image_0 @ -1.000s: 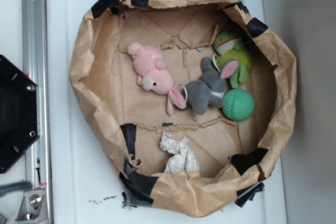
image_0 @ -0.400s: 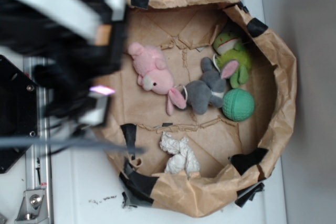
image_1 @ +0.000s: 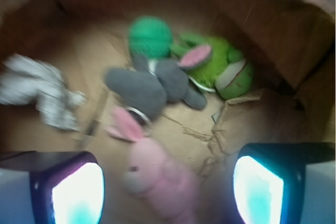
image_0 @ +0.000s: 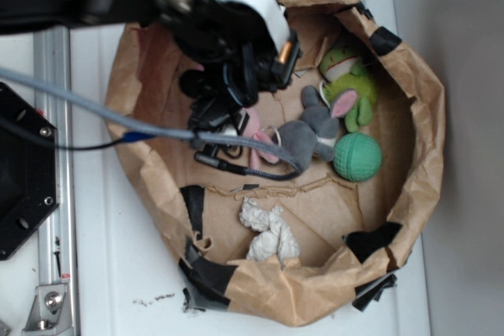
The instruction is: Grab the pink bunny.
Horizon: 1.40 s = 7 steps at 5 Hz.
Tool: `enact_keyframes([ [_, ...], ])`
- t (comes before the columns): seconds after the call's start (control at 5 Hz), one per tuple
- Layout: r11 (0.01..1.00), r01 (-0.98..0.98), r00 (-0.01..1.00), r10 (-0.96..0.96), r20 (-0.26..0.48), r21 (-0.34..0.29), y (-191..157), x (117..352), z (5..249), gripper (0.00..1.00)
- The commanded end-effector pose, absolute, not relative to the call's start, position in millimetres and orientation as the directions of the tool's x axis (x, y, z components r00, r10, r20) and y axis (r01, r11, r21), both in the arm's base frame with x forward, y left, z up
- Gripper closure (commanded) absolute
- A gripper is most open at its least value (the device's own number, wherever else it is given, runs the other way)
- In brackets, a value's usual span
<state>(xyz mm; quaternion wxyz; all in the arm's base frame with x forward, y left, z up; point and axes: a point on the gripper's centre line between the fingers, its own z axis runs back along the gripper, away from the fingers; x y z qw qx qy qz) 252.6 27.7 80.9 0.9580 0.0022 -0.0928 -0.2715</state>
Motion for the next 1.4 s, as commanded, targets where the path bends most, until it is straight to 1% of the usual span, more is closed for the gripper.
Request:
enact_keyframes([
  [0.0, 0.638, 0.770, 0.628, -0.753, -0.195, 0.011, -14, 211, 23, 0.00],
  [0.2, 0.663, 0.746, 0.662, -0.728, -0.176, 0.066, -15, 211, 22, 0.44],
  [0.4, 0.715, 0.694, 0.719, -0.681, -0.139, 0.086, -10, 213, 37, 1.00],
  [0.6, 0.775, 0.626, 0.780, -0.621, -0.072, 0.091, -5, 213, 76, 1.00],
  [0.8, 0.867, 0.484, 0.867, -0.493, 0.071, 0.117, -5, 223, 125, 1.00],
  [1.0, 0.888, 0.404, 0.885, -0.441, 0.152, 0.221, -11, 242, 177, 1.00],
  [1.2, 0.964, 0.252, 0.951, -0.263, 0.163, 0.089, -9, 249, 194, 1.00],
])
